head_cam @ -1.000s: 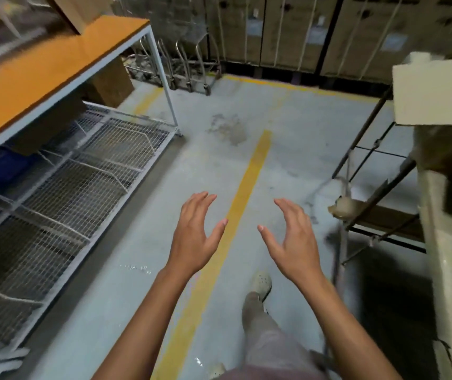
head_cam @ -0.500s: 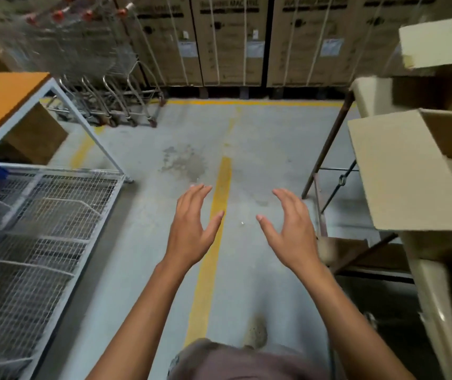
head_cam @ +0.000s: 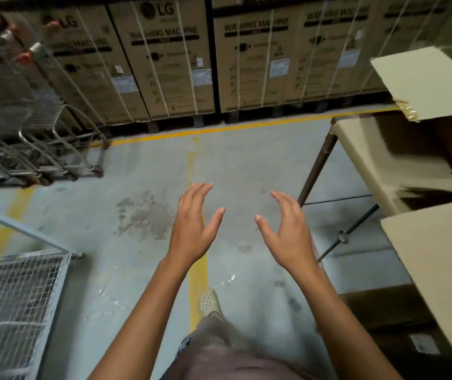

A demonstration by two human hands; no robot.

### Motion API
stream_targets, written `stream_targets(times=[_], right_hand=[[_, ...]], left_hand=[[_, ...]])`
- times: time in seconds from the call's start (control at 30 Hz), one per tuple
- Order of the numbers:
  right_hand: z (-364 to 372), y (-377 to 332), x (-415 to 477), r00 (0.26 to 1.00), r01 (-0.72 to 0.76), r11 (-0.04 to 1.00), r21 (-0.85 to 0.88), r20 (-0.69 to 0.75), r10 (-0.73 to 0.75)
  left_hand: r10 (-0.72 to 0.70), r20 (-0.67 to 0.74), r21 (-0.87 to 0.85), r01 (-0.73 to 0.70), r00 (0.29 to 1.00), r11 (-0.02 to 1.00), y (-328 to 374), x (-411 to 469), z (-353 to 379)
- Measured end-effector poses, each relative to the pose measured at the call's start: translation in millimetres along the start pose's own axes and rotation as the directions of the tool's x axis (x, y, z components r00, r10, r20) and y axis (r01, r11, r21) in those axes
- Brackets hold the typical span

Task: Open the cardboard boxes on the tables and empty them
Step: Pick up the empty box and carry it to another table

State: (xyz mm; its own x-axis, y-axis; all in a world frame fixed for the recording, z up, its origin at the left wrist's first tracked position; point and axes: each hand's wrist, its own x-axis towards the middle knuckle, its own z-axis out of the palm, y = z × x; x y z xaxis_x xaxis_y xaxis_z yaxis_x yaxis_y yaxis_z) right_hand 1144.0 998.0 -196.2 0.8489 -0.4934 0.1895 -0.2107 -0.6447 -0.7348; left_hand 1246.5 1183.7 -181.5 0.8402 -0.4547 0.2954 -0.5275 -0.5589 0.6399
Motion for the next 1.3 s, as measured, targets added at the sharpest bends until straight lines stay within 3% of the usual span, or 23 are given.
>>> stream_targets(times=[0.33,0.6,1.07,1.3], right_hand=[[63,-26,201,0.984,-0.132,0.991,-0.017,-0.122,0.129],[78,4,358,0.959,-0.155,0.988,0.018,-0.235,0.155],[2,118,630,0.855,-0.283,0.958,0.034,-0.444,0.268],[-39,189,709,0.752,-0.408,0.913,0.006,-0.565,0.340]], left_hand=[[0.125,0.140,-0.025,-0.122,0.982,0.992,-80,236,2],[0.190,0.176,-0.080,-0.178,0.966,0.981,-116,406,65],[0.395,0.287,-0.176,-0.358,0.872,0.917,-51,714,218],[0.529,0.367,-0.328,-0.426,0.765,0.843,0,827,336]])
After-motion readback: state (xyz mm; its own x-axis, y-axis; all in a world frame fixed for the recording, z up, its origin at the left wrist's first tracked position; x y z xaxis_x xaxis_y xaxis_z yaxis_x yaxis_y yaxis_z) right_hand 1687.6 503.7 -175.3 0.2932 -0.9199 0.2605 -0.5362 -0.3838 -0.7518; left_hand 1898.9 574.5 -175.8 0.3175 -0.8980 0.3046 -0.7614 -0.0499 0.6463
